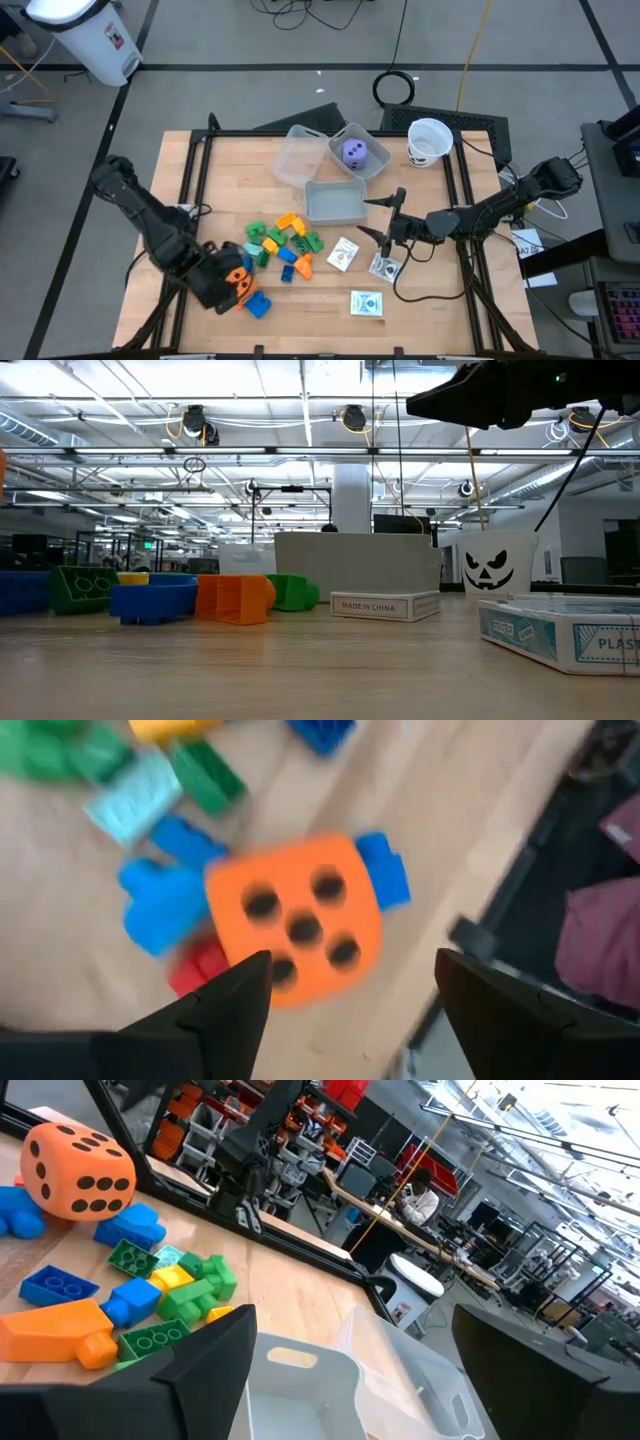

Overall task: Pick & Place Toys
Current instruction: Put the orange die into the top gray bin

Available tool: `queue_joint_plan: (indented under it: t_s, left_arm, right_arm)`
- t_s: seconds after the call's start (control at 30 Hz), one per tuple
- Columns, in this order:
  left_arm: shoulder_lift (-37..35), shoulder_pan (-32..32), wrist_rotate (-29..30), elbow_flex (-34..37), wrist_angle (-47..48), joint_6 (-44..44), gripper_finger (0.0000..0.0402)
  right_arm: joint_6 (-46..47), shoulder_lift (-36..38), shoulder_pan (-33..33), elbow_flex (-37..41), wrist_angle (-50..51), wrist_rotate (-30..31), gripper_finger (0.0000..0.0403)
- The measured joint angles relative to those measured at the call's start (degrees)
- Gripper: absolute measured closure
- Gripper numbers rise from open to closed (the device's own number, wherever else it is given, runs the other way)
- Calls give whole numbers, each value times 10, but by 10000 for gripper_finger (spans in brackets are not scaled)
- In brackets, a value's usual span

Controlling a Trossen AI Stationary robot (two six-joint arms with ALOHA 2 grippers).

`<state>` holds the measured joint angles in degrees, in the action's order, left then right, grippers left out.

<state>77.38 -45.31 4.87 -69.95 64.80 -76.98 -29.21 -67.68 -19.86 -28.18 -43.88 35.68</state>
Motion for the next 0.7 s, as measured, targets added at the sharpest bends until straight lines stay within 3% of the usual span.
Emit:
queue_joint_plan:
  t_s: [0.13, 0.33, 0.7]
  left_arm:
    - [20, -54, -12, 0, 3, -28, 136]
    - [83, -95, 81, 0, 20, -19, 166]
    - [139, -31, 112, -2, -50, 105, 199]
  right_arm:
    - [-7, 0, 0, 0, 0, 0, 78]
    - [-30, 0, 0, 0, 0, -14, 78]
    - [-31, 0, 0, 0, -5, -44, 78]
